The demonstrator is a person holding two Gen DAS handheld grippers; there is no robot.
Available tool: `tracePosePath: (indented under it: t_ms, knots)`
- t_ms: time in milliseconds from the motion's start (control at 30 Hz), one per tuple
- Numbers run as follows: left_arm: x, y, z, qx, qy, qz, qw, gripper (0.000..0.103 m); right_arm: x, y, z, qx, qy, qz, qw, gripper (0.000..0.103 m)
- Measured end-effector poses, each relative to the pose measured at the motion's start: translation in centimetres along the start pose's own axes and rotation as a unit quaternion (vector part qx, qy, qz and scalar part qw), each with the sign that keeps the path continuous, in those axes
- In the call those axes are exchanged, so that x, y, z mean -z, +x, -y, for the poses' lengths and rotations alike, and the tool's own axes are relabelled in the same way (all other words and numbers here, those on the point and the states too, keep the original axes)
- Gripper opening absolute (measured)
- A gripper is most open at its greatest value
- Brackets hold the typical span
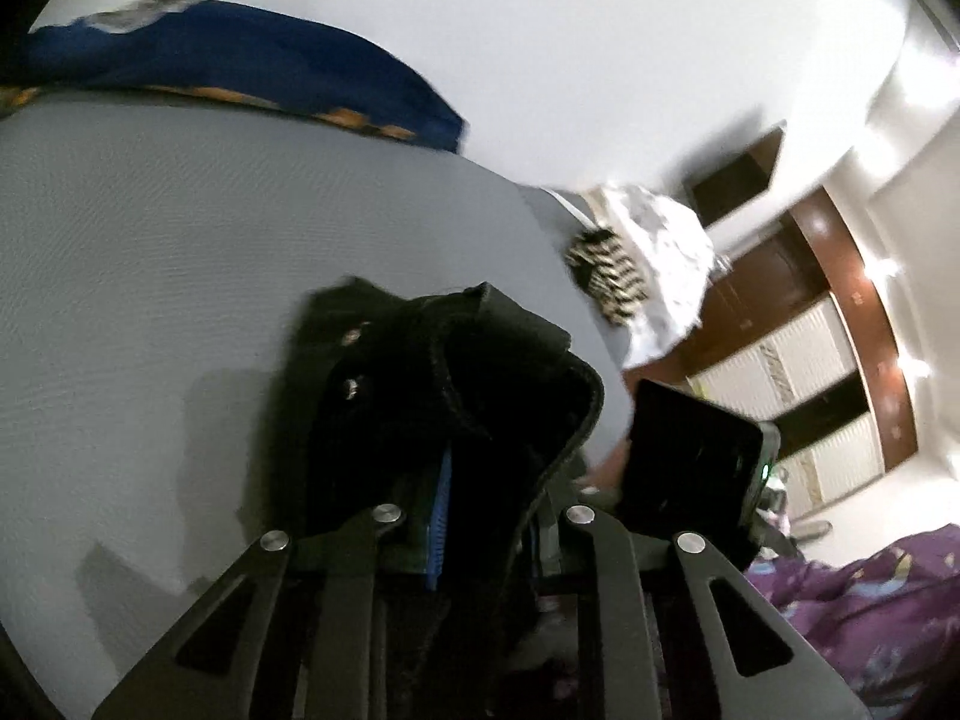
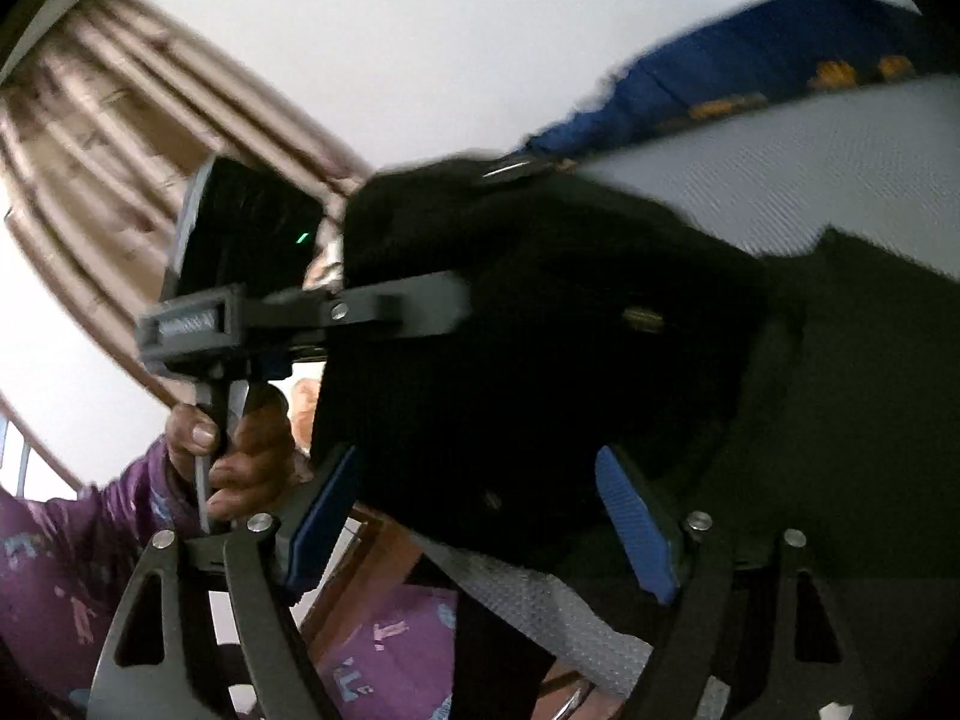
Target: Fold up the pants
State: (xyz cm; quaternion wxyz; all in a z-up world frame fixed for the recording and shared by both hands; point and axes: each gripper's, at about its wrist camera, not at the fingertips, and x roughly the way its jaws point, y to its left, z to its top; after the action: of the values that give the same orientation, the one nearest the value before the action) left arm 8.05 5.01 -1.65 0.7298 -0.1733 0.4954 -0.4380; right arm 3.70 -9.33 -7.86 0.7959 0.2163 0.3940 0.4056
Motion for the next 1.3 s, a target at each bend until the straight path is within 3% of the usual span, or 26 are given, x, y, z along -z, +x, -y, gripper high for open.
tracePosePath:
  t_ms: [67, 200, 400, 533, 600, 667, 700, 767, 800, 833, 900, 933, 1000, 1033, 1100, 1133, 1167, 1300]
  knots:
    - [-1.0, 2.1, 1.8, 0.014, -0.004, -0.014, 0.9998, 0.02, 0.1, -1.3, -0.5, -0.011, -0.013, 0.019, 1.0, 0.089]
    - [-3.0, 5.2, 3.3, 0.057, -0.036, -0.02, 0.9975, 0.02, 0.2, -5.5, 1.2, -0.029, 0.023, 0.051, 0.998, 0.092]
    - [-5.4, 14.1, 5.4, 0.124, -0.078, -0.033, 0.9886, 0.021, -1.1, -13.0, 6.6, -0.035, 0.089, 0.105, 0.99, 0.097]
    - [-5.5, 21.0, 6.4, 0.131, -0.081, -0.063, 0.986, 0.032, -0.1, -17.0, 11.9, -0.024, 0.137, 0.119, 0.983, 0.101]
    - [-5.2, 23.8, 6.0, 0.153, -0.097, -0.087, 0.9796, 0.037, 1.0, -18.0, 14.4, -0.03, 0.168, 0.11, 0.979, 0.102]
    - [-5.0, 26.0, 5.3, 0.138, -0.106, -0.108, 0.9789, 0.043, 2.6, -18.2, 16.9, -0.025, 0.213, 0.103, 0.971, 0.102]
    - [-4.9, 26.4, 5.1, 0.13, -0.104, -0.11, 0.9799, 0.044, 3.9, -17.8, 18.7, -0.023, 0.255, 0.096, 0.962, 0.102]
    - [-4.8, 25.3, 5.1, 0.121, -0.083, -0.085, 0.9855, 0.046, 5.6, -18.5, 20.1, -0.037, 0.276, 0.124, 0.952, 0.1]
    - [-4.8, 24.4, 5.1, 0.12, -0.075, -0.067, 0.9876, 0.054, 5.9, -18.8, 20.3, -0.036, 0.277, 0.134, 0.951, 0.1]
    - [-4.9, 23.0, 5.0, 0.103, -0.065, -0.045, 0.9915, 0.062, 5.9, -19.1, 20.3, -0.034, 0.278, 0.136, 0.95, 0.1]
    - [-4.7, 20.4, 4.9, 0.062, -0.04, -0.008, 0.9972, 0.067, 5.4, -19.3, 19.9, -0.012, 0.265, 0.128, 0.956, 0.1]
    - [-4.5, 19.0, 5.0, 0.04, -0.02, 0.011, 0.9989, 0.069, 5.0, -19.4, 19.4, 0.012, 0.245, 0.118, 0.962, 0.095]
    - [-3.8, 16.9, 5.2, -0.02, 0.016, 0.036, 0.999, 0.075, 4.3, -18.9, 18.6, 0.056, 0.208, 0.088, 0.972, 0.062]
    - [-3.0, 15.6, 4.9, -0.054, 0.036, 0.046, 0.9968, 0.075, 3.9, -18.3, 18.3, 0.077, 0.194, 0.064, 0.976, 0.04]
    - [-1.8, 14.6, 5.1, -0.09, 0.06, 0.052, 0.9927, 0.075, 3.5, -17.1, 18.2, 0.119, 0.169, 0.02, 0.978, 0.035]
    - [-1.3, 14.5, 5.0, -0.101, 0.066, 0.054, 0.9912, 0.075, 3.4, -16.8, 18.2, 0.118, 0.166, 0.017, 0.979, 0.029]
    - [-0.8, 14.7, 5.0, -0.116, 0.071, 0.056, 0.9891, 0.076, 3.3, -16.8, 18.2, 0.116, 0.168, 0.023, 0.979, 0.019]
    - [1.2, 14.9, 4.5, -0.162, 0.092, 0.053, 0.981, 0.076, 2.5, -17.6, 17.5, 0.127, 0.145, 0.04, 0.98, 0.015]
